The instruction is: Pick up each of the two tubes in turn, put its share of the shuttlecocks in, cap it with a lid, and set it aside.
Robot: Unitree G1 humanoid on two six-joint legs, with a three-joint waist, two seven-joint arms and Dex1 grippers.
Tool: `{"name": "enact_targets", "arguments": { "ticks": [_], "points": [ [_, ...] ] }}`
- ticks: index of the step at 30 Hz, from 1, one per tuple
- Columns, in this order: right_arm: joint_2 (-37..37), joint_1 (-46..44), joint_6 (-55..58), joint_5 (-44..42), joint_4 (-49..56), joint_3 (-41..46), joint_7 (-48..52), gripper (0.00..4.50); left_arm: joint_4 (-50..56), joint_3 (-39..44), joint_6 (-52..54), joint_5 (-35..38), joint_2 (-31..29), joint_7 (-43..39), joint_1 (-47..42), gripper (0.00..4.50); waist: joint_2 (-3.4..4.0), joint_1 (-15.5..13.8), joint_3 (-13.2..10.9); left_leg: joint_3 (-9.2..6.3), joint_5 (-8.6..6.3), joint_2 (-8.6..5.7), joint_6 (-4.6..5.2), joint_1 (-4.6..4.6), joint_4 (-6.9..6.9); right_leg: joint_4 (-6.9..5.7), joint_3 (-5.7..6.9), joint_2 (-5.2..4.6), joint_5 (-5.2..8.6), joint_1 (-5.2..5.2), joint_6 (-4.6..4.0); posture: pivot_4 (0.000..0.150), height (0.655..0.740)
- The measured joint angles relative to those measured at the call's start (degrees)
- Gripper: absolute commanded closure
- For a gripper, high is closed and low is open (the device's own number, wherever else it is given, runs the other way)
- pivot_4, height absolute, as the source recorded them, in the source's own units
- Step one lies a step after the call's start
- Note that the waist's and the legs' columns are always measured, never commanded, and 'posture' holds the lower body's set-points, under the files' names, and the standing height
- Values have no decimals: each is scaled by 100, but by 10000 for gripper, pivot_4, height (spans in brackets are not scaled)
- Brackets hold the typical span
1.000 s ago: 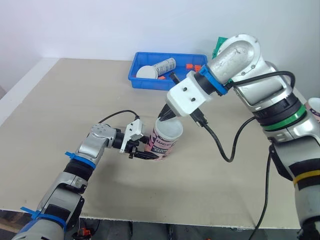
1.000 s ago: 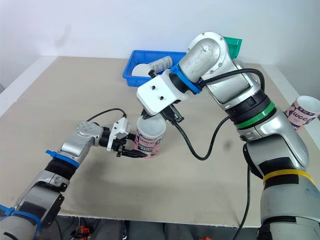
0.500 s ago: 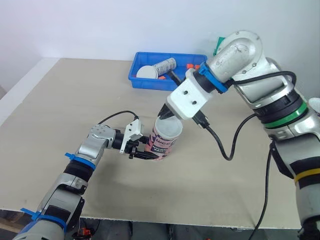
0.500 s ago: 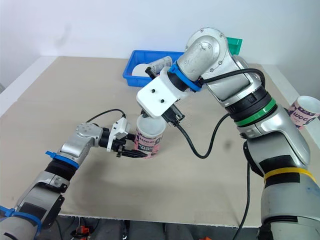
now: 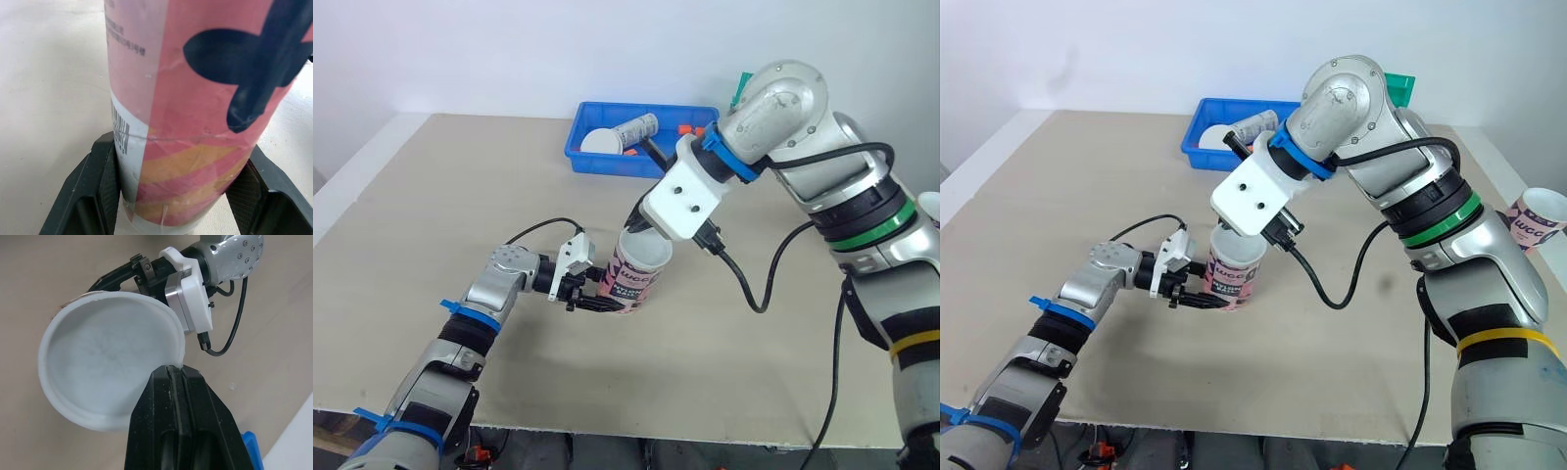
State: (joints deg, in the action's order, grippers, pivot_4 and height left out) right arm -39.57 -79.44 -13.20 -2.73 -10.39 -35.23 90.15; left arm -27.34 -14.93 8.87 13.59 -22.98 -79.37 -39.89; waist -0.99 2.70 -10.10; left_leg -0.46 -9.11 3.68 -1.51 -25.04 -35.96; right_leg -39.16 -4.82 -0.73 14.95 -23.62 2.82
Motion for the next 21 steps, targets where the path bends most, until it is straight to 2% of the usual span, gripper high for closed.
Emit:
{"name": "enact_targets", "arguments": {
  "ticks": [3,6,8,13,16,19,20,21],
  "points": [
    [174,97,-41,158,-7,45,-9,35438,30,36,31,37,-3,19,54,18728,0,1,0,-1,0,0,0,1,0,0,1,0,0,1,0,1500,7079],
    [391,204,43,243,-7,227,-45,19447,30,103,109,70,-3,41,110,18728,0,1,0,-1,0,0,0,1,1,0,1,1,-1,2,2,1500,7079],
    [441,213,118,266,-18,283,-47,15917,31,110,116,70,-3,44,117,18728,-1,2,1,-1,0,1,0,5,0,0,1,1,-1,5,2,1500,7079],
    [718,216,462,291,-360,476,-36,15917,29,148,150,70,-9,78,132,18728,-1,4,1,-2,1,1,2,9,1,0,2,3,-6,7,-5,1500,7079],
    [768,139,959,-154,-503,609,3,15917,42,150,149,70,-8,92,129,18728,0,3,0,-1,2,1,2,4,0,0,1,2,-7,4,-5,1500,7079],
    [433,-119,1315,-690,-520,662,7,15917,51,140,134,70,-6,92,125,18728,0,-3,-1,-2,2,1,2,-2,1,0,1,1,-4,-2,-4,1500,7079],
    [342,-158,1342,-768,-524,684,7,19661,49,140,127,70,-7,92,125,18728,0,-3,-2,-2,2,1,2,-3,1,0,1,1,-3,-2,-5,1500,7079],
    [243,-192,1386,-854,-558,724,8,20894,48,140,122,68,-11,92,125,18728,0,-4,-1,-1,2,1,2,-1,2,0,0,1,-3,-2,-5,1500,7079]
  ]
}}
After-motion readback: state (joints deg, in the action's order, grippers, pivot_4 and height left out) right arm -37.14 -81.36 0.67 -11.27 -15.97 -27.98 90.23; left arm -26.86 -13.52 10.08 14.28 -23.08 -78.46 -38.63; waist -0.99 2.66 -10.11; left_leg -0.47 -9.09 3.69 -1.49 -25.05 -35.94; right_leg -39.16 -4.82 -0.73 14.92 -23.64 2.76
